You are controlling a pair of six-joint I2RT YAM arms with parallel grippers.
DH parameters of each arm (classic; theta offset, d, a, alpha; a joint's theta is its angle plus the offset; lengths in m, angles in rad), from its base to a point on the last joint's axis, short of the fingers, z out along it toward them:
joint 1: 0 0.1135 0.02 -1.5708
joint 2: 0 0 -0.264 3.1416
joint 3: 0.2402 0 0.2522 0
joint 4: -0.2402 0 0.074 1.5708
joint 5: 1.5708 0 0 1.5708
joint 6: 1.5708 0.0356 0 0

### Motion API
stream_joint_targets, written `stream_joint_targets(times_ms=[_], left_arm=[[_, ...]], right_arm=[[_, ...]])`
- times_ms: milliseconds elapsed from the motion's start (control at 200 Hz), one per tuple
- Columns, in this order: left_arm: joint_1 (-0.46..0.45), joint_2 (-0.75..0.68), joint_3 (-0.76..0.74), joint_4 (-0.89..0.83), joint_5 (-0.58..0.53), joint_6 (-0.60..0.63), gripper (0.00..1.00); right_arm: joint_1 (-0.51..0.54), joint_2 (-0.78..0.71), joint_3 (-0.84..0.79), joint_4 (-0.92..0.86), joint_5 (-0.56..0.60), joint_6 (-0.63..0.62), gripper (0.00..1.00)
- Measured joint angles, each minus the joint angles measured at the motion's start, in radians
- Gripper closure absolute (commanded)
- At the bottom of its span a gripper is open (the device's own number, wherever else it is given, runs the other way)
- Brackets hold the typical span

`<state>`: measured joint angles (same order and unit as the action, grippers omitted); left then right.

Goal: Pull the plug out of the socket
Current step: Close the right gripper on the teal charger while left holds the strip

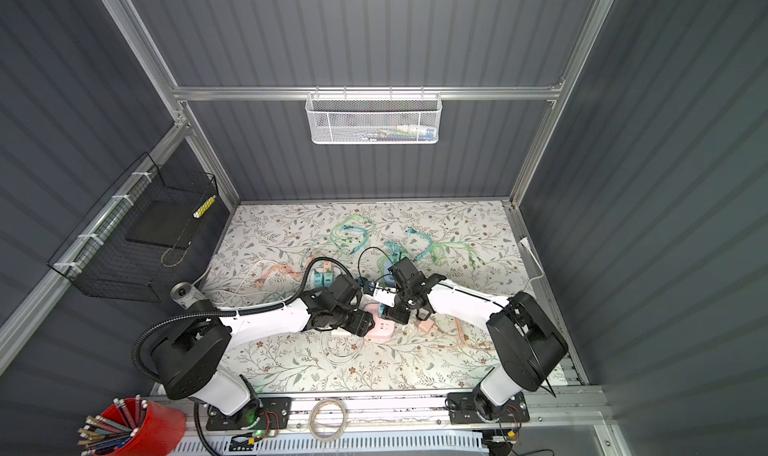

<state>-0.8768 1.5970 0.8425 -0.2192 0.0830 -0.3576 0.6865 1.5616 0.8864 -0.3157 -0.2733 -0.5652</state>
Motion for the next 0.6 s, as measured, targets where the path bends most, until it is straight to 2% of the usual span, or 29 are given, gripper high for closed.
stream_joint_targets(times_ms=[60,210,600], left_arm=[[0.001,0.000,0.000,0.003,0.000,-0.002,0.24],[0.002,0.002,0.000,0.003,0.001,-0.009,0.24],[0.006,0.016,0.005,0.013,0.017,-0.019,0.24]], right_arm=[[0.000,0.000,0.000,0.002,0.001,0.006,0.43],[0.002,0.002,0.000,0.007,0.001,0.001,0.42],[0.001,0.003,0.014,-0.003,0.004,-0.007,0.60]])
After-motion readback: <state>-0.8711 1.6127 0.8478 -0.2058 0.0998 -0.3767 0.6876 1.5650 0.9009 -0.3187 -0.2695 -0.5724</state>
